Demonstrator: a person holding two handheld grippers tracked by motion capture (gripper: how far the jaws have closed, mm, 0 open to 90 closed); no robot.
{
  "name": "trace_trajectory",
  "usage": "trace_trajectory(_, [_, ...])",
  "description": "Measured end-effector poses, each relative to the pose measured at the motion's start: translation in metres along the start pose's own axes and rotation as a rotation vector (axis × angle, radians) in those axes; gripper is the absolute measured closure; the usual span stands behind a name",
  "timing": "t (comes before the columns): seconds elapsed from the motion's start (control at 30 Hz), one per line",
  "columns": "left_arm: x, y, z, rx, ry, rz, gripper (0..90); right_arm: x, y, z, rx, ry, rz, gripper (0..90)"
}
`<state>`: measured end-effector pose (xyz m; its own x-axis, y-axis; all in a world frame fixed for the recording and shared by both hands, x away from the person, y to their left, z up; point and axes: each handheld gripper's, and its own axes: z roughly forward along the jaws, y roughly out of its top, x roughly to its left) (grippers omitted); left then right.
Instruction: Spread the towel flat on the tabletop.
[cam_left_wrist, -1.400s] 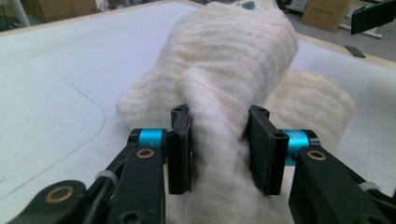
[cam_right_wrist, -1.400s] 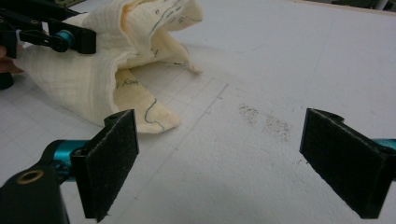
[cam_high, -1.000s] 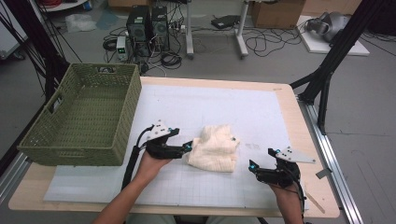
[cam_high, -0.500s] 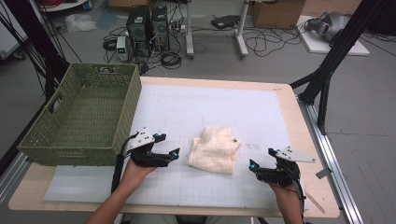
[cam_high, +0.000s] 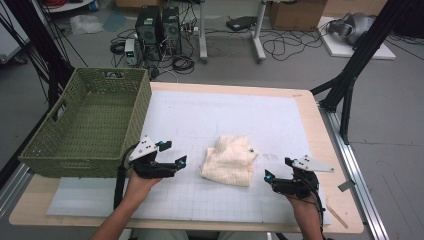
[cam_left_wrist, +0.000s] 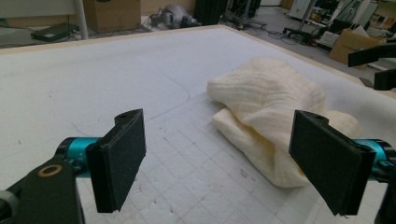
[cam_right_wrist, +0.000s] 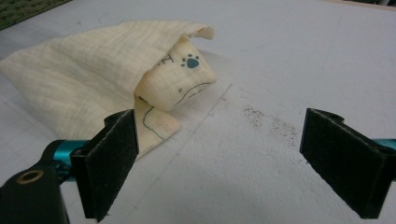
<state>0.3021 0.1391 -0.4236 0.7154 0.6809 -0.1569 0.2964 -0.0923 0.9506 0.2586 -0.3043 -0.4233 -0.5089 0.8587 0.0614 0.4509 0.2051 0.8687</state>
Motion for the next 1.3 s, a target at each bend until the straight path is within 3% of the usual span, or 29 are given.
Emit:
trace_trajectory(0.2, [0.002,-0.001,-0.001,0.005,0.006,-0.01,19.4,0.001,0.0,0.002,0.006,0.005,-0.01,10.8])
trace_trajectory(0.43, [0.0,-0.003,0.001,0.031,0.017,0.003,19.4,-0.003,0.001,0.006,-0.002,0.017,0.012,10.8])
trace_trajectory(0.5, [-0.001,-0.001,0.002,0.035,0.024,0.009,19.4,-0.002,0.002,0.009,0.009,0.022,-0.011,10.9])
trace_trajectory(0.6, [-0.006,0.009,0.009,0.007,0.025,-0.027,21.2,-0.003,0.006,0.008,0.02,0.006,-0.043,10.9])
trace_trajectory(0.73, [-0.01,0.015,0.018,0.008,0.019,-0.011,25.4,-0.012,0.008,0.004,-0.008,-0.006,-0.006,10.8])
trace_trajectory(0.87, [-0.009,0.014,0.033,0.021,-0.019,-0.057,31.7,-0.02,0.006,0.006,0.0,-0.01,0.015,10.9])
trace_trajectory(1.13, [-0.04,0.029,0.075,0.068,-0.113,0.012,36.7,-0.018,0.007,0.009,0.004,0.009,0.002,16.3])
trace_trajectory(1.3, [-0.057,0.029,0.097,0.117,-0.131,0.023,38.5,-0.019,0.007,0.009,0.009,0.034,0.007,22.0])
